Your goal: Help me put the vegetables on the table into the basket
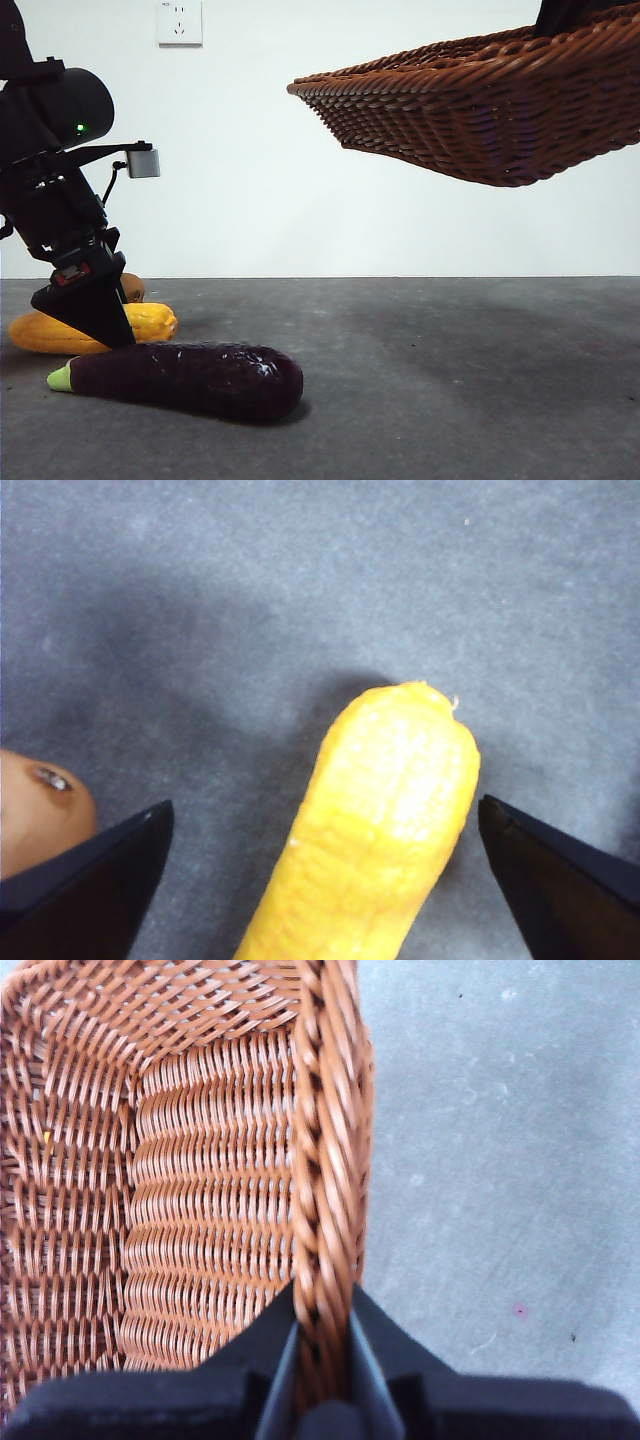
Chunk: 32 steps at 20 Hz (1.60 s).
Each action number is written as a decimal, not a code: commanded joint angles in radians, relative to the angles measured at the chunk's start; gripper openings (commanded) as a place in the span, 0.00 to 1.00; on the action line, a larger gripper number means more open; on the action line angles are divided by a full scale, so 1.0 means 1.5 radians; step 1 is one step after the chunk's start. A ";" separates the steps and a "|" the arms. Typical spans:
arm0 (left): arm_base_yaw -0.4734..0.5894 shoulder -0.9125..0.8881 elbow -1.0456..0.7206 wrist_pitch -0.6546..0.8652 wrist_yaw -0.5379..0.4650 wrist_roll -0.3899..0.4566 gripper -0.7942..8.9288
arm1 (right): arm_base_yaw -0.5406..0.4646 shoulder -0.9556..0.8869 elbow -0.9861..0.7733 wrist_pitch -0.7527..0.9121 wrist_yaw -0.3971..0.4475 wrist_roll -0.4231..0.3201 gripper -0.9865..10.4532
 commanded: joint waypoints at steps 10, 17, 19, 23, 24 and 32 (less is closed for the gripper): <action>-0.003 0.009 0.001 -0.037 0.005 -0.007 0.28 | 0.000 -0.002 -0.006 0.010 -0.025 -0.003 0.08; -0.005 -0.001 0.002 -0.049 0.004 -0.080 0.07 | 0.000 -0.002 -0.006 0.006 -0.024 -0.002 0.08; -0.005 -0.026 0.002 -0.057 0.004 -0.092 0.07 | 0.000 -0.002 -0.006 0.000 -0.021 -0.002 0.08; -0.005 -0.144 0.002 -0.102 0.004 -0.101 0.07 | 0.000 0.000 -0.013 -0.004 -0.005 0.001 0.08; -0.005 -0.179 0.002 -0.118 0.005 -0.110 0.07 | 0.000 0.000 -0.022 0.001 -0.005 0.004 0.08; -0.084 -0.472 0.002 -0.289 0.065 -0.232 0.07 | 0.001 0.000 -0.209 0.145 -0.020 0.093 0.08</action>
